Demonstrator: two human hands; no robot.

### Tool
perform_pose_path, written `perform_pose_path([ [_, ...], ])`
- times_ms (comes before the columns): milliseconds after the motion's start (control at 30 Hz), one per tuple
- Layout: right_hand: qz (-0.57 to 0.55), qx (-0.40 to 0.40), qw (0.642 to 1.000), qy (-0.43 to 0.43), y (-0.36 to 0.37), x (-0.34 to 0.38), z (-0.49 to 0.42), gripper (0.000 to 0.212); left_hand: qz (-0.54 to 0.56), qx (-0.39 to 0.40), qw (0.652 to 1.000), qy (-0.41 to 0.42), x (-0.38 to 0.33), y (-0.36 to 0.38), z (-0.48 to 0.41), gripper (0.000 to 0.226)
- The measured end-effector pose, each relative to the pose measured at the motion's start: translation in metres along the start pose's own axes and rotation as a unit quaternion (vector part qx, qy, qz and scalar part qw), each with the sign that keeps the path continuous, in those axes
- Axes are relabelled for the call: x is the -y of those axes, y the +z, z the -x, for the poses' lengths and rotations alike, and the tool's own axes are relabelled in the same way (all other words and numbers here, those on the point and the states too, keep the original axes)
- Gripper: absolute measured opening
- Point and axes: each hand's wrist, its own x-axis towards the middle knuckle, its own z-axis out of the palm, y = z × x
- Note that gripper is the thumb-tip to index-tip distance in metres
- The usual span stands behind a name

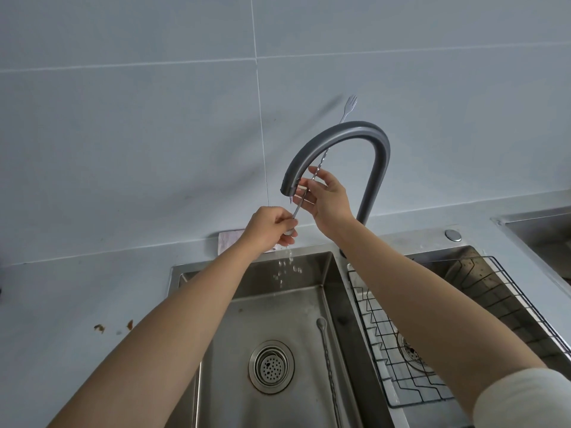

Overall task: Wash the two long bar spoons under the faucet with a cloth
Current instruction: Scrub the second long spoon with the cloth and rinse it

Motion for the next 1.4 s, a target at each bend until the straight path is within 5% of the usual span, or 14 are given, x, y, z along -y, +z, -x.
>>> perform_pose_path([
  [500,0.043,0.059,0.996,0.052,0.006,-0.035,0.021,0.03,-0.087,0.009,0.996,-0.013,0.044,-0.006,0.021,0.024],
  [600,0.055,0.078,0.994,0.055,0.005,-0.045,0.027,0.039,-0.071,0.013,0.997,-0.015,0.052,-0.003,0.027,0.024],
  [867,0.048,0.09,0.993,0.063,0.007,-0.058,0.037,0.018,0.016,-0.009,1.0,-0.011,0.061,-0.001,0.039,0.011],
  [1033,0.06,0.056,0.992,0.092,0.007,-0.063,0.042,0.021,0.061,-0.02,0.997,-0.036,0.071,0.011,0.055,0.029],
  [1400,0.041,-0.01,0.994,0.104,0.01,-0.058,0.037,0.017,0.034,-0.023,0.997,-0.059,0.099,0.024,0.087,0.017],
])
